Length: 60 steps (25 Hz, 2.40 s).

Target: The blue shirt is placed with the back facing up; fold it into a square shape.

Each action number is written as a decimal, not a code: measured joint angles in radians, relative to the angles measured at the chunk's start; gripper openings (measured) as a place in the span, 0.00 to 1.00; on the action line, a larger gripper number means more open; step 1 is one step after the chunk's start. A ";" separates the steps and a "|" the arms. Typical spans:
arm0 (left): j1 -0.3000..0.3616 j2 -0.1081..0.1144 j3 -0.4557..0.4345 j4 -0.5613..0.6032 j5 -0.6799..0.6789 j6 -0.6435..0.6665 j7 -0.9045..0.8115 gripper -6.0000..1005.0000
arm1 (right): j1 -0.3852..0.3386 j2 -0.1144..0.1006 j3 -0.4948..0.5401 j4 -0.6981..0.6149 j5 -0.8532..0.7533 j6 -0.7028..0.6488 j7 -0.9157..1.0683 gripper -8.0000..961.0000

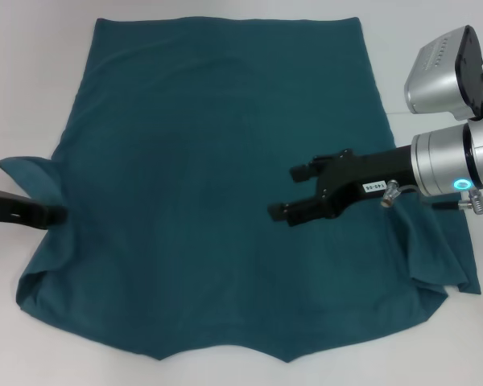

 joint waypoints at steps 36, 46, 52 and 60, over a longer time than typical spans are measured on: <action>-0.019 0.065 -0.047 -0.186 -0.086 -0.238 -0.255 0.84 | 0.004 0.002 -0.006 0.049 0.047 0.037 -0.059 0.96; -0.057 0.069 -0.041 -0.323 -0.061 -0.334 -0.289 0.85 | 0.014 0.005 -0.007 0.053 0.058 0.039 -0.080 0.96; -0.085 0.070 -0.034 -0.394 -0.054 -0.399 -0.290 0.85 | 0.022 0.005 -0.008 0.071 0.059 0.040 -0.082 0.96; -0.094 0.074 -0.034 -0.440 -0.004 -0.437 -0.319 0.85 | 0.013 0.003 -0.029 0.072 0.106 0.039 -0.086 0.96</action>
